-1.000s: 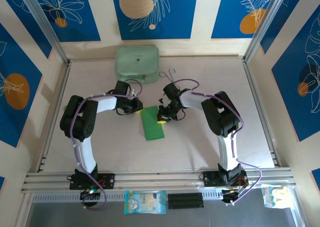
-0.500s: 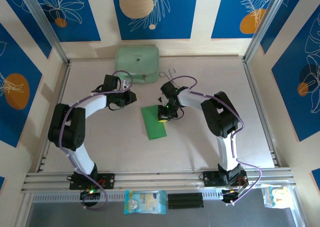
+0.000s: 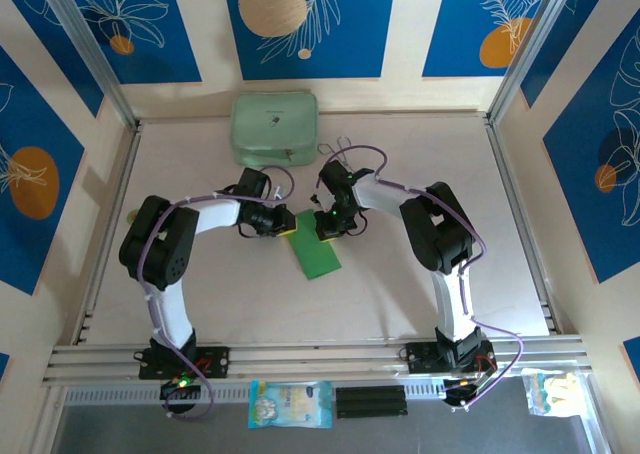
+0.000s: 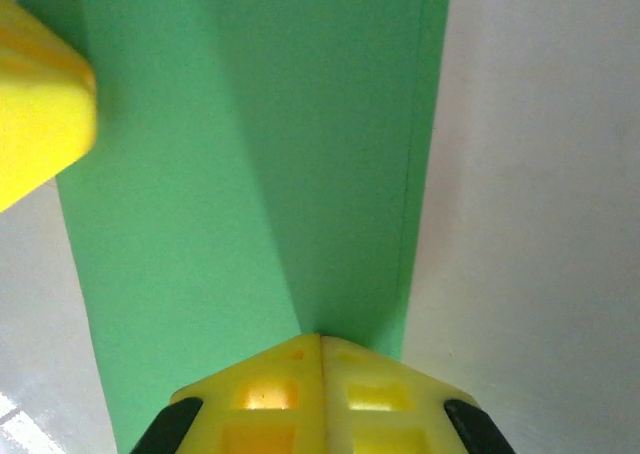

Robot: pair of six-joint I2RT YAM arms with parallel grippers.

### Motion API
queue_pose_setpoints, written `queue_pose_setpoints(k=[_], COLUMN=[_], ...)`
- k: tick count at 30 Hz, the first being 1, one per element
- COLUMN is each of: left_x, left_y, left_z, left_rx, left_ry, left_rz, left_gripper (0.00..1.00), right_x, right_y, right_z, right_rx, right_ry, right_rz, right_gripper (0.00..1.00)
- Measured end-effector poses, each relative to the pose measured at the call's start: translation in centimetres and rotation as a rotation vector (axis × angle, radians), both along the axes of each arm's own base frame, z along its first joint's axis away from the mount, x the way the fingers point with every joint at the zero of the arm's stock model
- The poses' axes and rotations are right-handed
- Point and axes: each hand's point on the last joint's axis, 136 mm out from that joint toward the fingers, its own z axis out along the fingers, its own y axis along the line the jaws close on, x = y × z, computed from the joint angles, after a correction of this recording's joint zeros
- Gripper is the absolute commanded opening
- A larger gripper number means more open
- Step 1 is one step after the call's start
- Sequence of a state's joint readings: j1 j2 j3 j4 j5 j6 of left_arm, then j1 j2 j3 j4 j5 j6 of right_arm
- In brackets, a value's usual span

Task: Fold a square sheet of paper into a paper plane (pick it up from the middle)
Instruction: First fold in half a square sheet of paper at the center of the table.

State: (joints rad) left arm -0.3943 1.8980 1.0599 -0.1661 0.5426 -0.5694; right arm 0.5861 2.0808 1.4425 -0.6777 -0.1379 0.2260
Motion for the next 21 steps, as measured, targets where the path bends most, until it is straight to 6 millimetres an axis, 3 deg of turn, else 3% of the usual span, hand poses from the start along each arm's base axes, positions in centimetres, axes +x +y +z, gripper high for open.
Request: queue_pose_setpoints(k=[8, 13, 17, 21], left_x=[0.1, 0.1, 0.1, 0.1], left_y=[0.3, 0.4, 0.4, 0.5], left_z=[-0.6, -0.7, -0.7, -0.7], left_rx=[0.029, 0.035, 0.036, 0.037], left_ry=[0.011, 0.012, 0.014, 0.016], left_rz=[0.008, 0.011, 0.014, 0.019], left_gripper=[0.14, 0.14, 0.14, 0.14], right_x=[1.1, 1.4, -0.1, -2.6], right_y=[0.5, 1.4, 2.2, 4.1], right_z=[1.0, 4.4, 7.7, 7.3], right_rx=[0.034, 0.126, 0.222, 0.263], right_ry=[-0.009, -0.018, -0.017, 0.058], right_rz=[-0.026, -0.14, -0.233, -0.282], right_gripper=[0.07, 0.08, 0.03, 0.0])
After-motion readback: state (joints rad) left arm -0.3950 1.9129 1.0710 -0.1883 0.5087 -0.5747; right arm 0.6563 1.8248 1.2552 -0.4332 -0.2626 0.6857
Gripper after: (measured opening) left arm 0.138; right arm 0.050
